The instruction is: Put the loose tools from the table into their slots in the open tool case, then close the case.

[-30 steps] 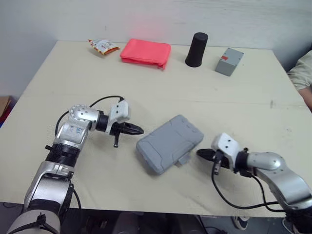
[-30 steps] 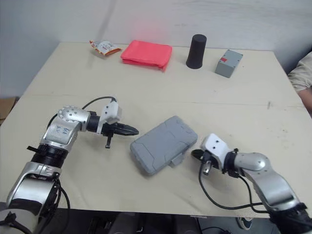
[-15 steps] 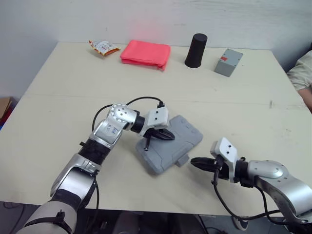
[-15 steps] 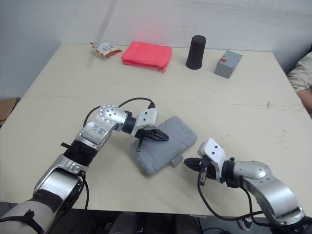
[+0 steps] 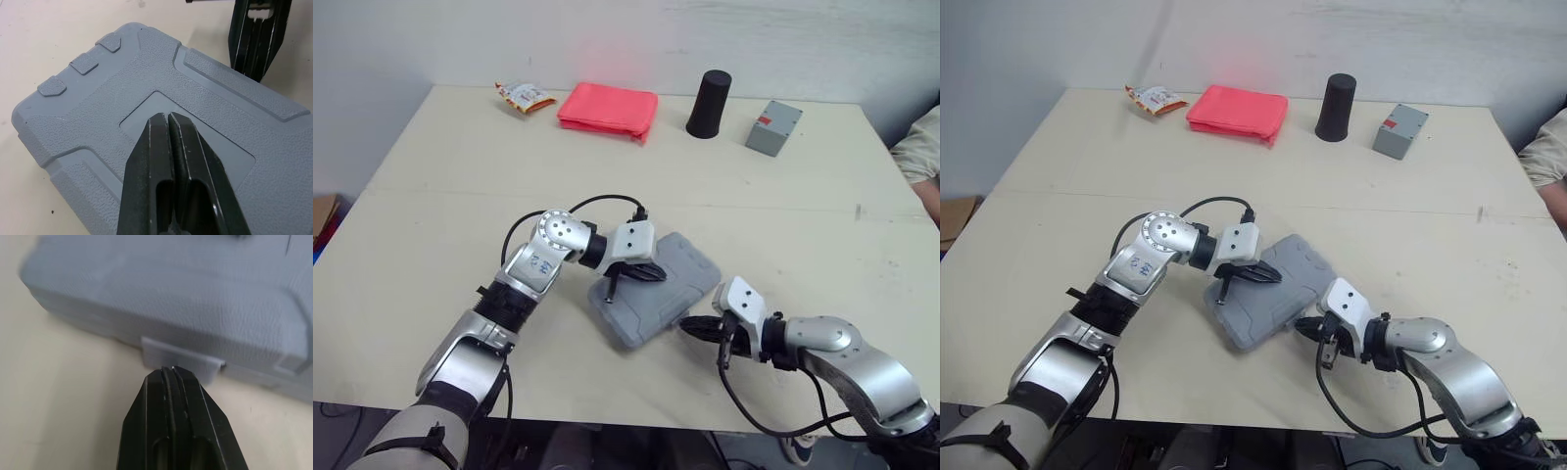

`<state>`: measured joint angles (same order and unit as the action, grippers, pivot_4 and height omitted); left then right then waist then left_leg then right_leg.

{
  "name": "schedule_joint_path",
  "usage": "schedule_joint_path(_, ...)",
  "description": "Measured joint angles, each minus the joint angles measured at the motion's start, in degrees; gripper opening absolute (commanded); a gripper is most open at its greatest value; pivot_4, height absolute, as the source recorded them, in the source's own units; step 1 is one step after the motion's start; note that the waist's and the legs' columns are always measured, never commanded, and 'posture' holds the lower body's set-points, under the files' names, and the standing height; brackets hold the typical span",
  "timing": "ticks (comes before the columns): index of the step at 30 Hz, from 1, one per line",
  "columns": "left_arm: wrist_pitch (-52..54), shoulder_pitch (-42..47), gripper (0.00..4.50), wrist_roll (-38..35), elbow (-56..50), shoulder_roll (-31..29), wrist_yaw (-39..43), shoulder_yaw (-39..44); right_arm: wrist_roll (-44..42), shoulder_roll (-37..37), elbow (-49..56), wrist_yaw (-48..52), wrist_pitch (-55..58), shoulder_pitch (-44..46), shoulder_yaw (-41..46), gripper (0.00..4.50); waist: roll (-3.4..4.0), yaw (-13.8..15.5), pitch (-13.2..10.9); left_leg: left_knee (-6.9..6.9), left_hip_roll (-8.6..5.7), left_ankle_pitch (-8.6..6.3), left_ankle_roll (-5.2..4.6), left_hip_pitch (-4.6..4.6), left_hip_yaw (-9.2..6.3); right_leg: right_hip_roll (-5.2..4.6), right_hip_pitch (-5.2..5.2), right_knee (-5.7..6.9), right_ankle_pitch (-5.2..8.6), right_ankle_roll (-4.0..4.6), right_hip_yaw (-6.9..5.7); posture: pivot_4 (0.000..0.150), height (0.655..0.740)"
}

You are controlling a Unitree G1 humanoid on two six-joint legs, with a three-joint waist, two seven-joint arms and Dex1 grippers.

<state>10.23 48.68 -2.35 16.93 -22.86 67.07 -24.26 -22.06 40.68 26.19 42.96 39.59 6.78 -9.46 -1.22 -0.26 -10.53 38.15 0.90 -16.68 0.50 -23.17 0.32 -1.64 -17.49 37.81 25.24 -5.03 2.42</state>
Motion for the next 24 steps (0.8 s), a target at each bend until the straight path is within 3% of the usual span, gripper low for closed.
schedule_joint_path(15, -3.44, -2.33, 0.06, 6.36, -3.31, -0.59, -2.18, -0.94, 2.46, -7.23, -2.83, -1.02, -3.12, -1.03, -0.54, 0.0, -0.36, -1.39, 0.7, -0.08, 0.04, 0.08, 0.12, 0.31, 0.01, 0.06, 0.11, 0.01, 0.0, 0.0, 0.06, 0.15, 0.7361)
schedule_joint_path(21, -3.38, -2.72, 0.06, 10.54, -2.99, -0.09, -3.53, -1.06, 2.36, -12.5, -8.06, -1.18, -2.84, 1.05, -1.16, 0.0, -0.51, -1.73, 1.05, -0.92, 0.05, -0.09, -0.16, 2.08, 0.12, 0.01, 1.69, -0.62, 0.02, 0.04, 0.2, 0.15, 0.7361)
schedule_joint_path(24, -3.14, -2.93, 0.06, 10.75, -3.09, 0.14, -3.69, -1.04, 1.72, -12.91, -8.26, -1.1, -1.51, 1.47, -0.99, 0.0, -0.38, -1.65, 1.24, -1.05, 0.07, -0.11, -0.13, 2.14, 0.07, 0.01, 1.78, -0.79, 0.02, 0.05, 0.16, 0.15, 0.7361)
